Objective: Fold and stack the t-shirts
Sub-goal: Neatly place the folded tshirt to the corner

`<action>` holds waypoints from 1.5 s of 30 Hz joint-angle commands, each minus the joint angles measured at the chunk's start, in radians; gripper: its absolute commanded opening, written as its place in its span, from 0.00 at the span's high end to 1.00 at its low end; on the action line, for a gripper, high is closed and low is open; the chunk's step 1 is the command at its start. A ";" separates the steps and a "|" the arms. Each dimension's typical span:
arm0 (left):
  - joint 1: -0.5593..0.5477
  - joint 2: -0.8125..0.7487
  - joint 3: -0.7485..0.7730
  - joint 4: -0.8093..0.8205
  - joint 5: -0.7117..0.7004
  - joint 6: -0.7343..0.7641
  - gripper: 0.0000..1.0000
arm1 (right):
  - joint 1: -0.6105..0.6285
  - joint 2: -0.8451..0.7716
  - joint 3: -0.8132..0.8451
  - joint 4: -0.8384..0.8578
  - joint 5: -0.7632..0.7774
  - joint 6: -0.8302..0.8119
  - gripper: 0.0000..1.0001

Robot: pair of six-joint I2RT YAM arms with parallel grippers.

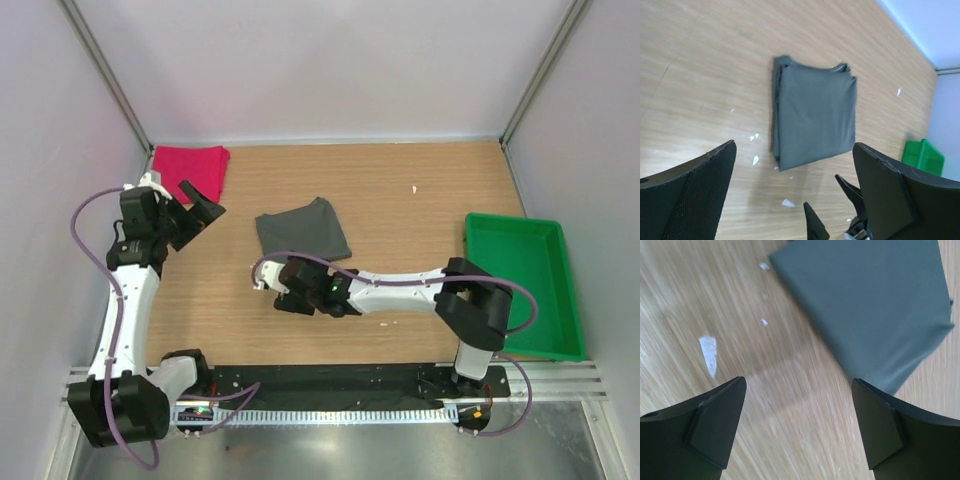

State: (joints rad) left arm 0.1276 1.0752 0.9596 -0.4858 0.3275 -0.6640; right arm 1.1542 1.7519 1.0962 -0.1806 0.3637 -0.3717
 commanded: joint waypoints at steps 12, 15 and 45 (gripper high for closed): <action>0.032 0.014 -0.074 -0.218 -0.085 0.017 0.00 | 0.048 0.254 0.093 0.323 0.078 -0.364 0.37; 0.035 0.014 -0.085 -0.223 -0.085 -0.025 0.00 | 0.042 0.299 0.125 0.346 0.060 -0.394 0.37; -0.083 0.380 -0.245 0.414 0.194 -0.528 0.00 | -0.129 0.189 0.281 0.187 -0.253 -0.248 0.98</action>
State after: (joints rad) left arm 0.0673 1.4349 0.7212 -0.1974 0.5079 -1.1229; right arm 1.0264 2.0327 1.3506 -0.0181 0.1402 -0.6449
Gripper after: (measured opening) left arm 0.996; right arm 0.070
